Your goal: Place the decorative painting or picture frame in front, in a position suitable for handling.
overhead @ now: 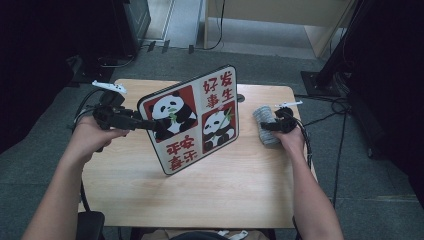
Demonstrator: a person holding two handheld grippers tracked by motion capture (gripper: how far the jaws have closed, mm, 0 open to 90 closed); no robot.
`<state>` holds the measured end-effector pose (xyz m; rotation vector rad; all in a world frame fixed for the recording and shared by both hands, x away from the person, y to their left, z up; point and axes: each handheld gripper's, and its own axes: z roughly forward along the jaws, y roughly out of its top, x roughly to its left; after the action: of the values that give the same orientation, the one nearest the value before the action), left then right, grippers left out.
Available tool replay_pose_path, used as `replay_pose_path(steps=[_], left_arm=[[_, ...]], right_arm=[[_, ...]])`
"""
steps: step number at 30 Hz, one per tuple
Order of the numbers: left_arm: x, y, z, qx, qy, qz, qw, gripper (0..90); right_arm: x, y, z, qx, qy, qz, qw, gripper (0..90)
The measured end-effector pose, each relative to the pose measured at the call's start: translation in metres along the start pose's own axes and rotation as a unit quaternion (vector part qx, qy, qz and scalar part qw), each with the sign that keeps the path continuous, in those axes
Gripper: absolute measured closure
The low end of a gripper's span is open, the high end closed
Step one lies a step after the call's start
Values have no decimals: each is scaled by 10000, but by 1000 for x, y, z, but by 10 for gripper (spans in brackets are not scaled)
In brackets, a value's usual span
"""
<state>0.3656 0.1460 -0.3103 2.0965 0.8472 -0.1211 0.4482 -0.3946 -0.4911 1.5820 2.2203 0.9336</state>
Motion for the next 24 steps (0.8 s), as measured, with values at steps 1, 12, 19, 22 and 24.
replay_pose_path(steps=[1,12,19,22,24], left_arm=[[0,-2,1,-28,-26,-16,10000,400],[4,-17,18,-12,-33,-28,10000,411],[2,-20,21,-72,66,6,10000,455],[2,-21,22,-122,-6,-54,9999,468],[4,-23,23,-142,-27,-87,9999,477]], right_arm=[[-1,0,1,-3,3,23,10000,455],[-3,-1,5,-36,-78,103,9999,609],[-4,1,3,37,44,271,9996,691],[-5,4,0,108,143,261,9995,701],[-3,7,-4,114,159,200,9996,700]])
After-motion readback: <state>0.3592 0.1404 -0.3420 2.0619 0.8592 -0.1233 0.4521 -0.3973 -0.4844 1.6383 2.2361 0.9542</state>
